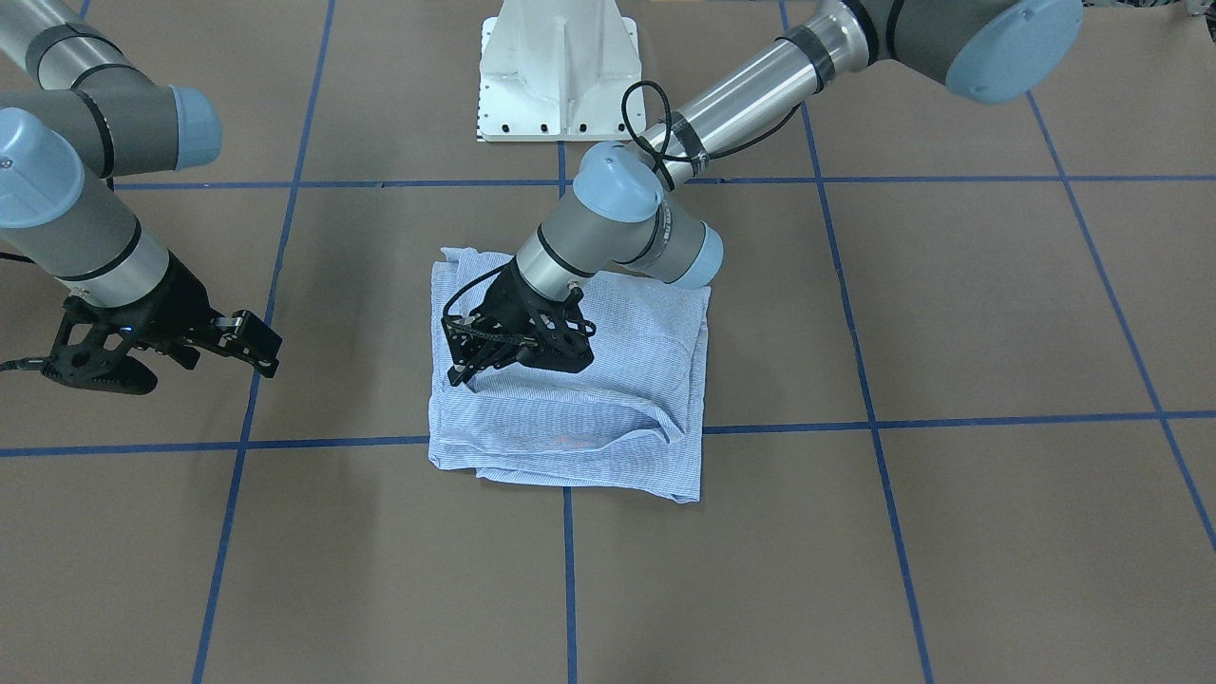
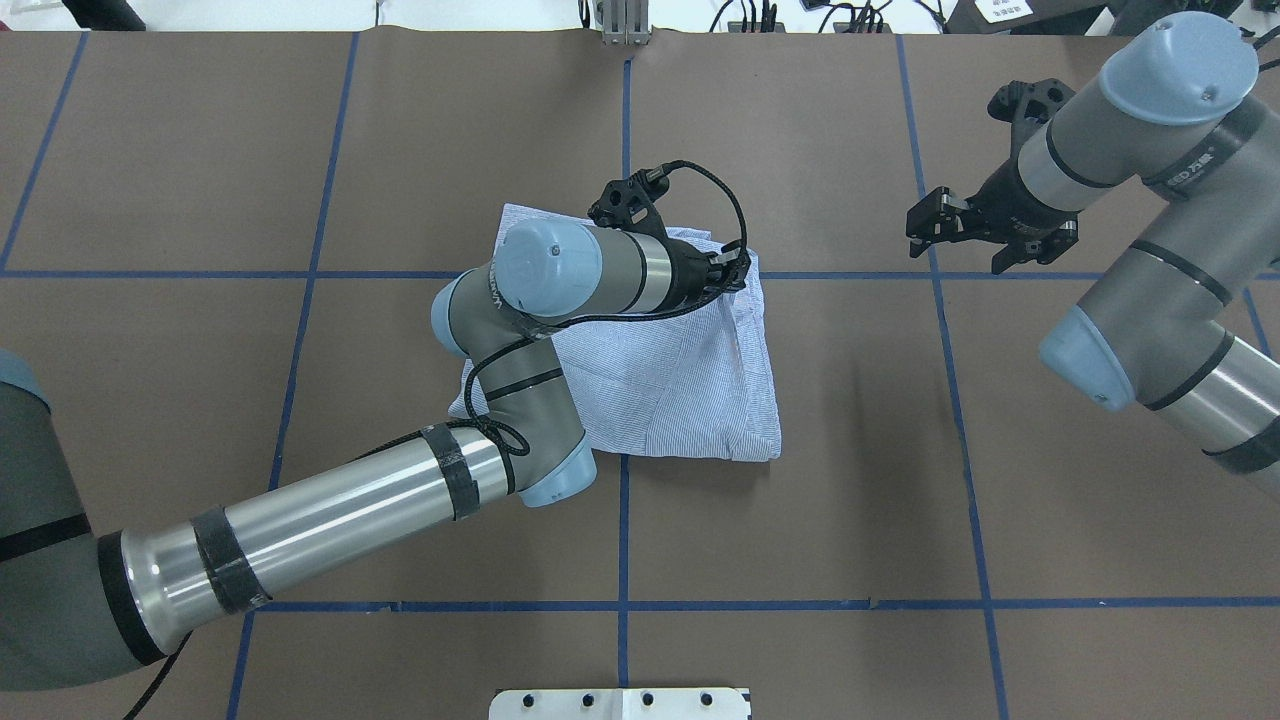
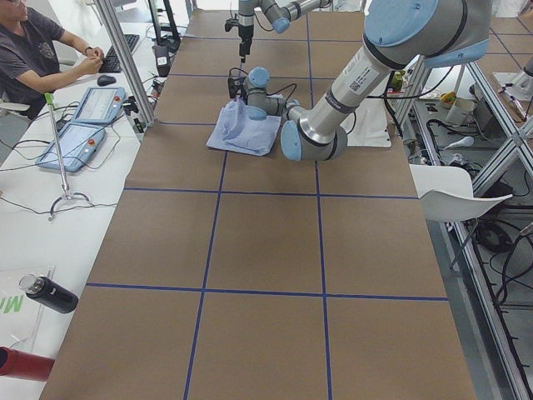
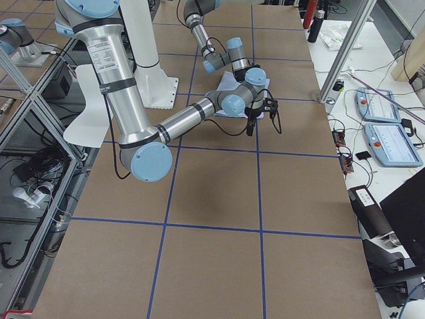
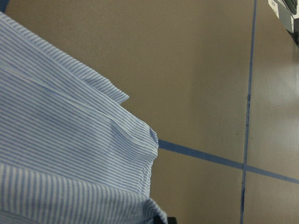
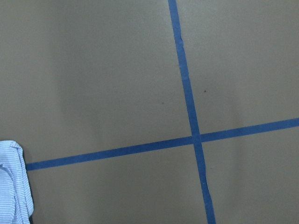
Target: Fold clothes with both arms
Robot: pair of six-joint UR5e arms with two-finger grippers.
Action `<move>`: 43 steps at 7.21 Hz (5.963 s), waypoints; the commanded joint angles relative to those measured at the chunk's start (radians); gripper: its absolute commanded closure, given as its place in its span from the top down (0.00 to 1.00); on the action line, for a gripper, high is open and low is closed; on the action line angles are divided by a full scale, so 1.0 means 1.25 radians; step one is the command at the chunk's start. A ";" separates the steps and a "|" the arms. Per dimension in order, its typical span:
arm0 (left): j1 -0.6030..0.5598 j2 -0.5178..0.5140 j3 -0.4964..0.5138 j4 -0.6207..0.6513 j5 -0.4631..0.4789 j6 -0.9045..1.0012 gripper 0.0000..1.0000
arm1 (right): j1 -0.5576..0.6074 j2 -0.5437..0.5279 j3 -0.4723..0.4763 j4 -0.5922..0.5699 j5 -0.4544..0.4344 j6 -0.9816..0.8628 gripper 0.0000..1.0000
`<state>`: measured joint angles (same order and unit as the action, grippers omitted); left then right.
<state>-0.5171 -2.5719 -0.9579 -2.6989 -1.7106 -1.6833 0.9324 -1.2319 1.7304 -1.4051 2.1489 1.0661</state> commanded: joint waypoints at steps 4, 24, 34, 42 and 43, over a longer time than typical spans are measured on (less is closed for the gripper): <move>-0.044 0.003 0.003 -0.025 0.041 -0.002 1.00 | 0.003 0.001 0.006 0.002 0.004 -0.001 1.00; -0.783 0.793 -0.511 0.653 -0.351 1.371 1.00 | 0.484 -0.335 -0.090 0.001 0.210 -0.717 1.00; -0.795 0.803 -0.557 1.006 -0.477 1.489 1.00 | 0.484 -0.341 -0.143 -0.011 0.208 -0.715 1.00; -0.801 0.803 -0.552 1.001 -0.473 1.490 1.00 | 0.487 -0.342 0.078 -0.275 0.186 -0.749 1.00; -0.801 0.803 -0.552 1.001 -0.473 1.490 1.00 | 0.487 -0.356 0.074 -0.268 0.164 -0.778 1.00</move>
<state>-1.5186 -1.5668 -1.6472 -1.4481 -2.3025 0.1797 1.5429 -1.6595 1.7887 -1.7146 2.3834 0.1223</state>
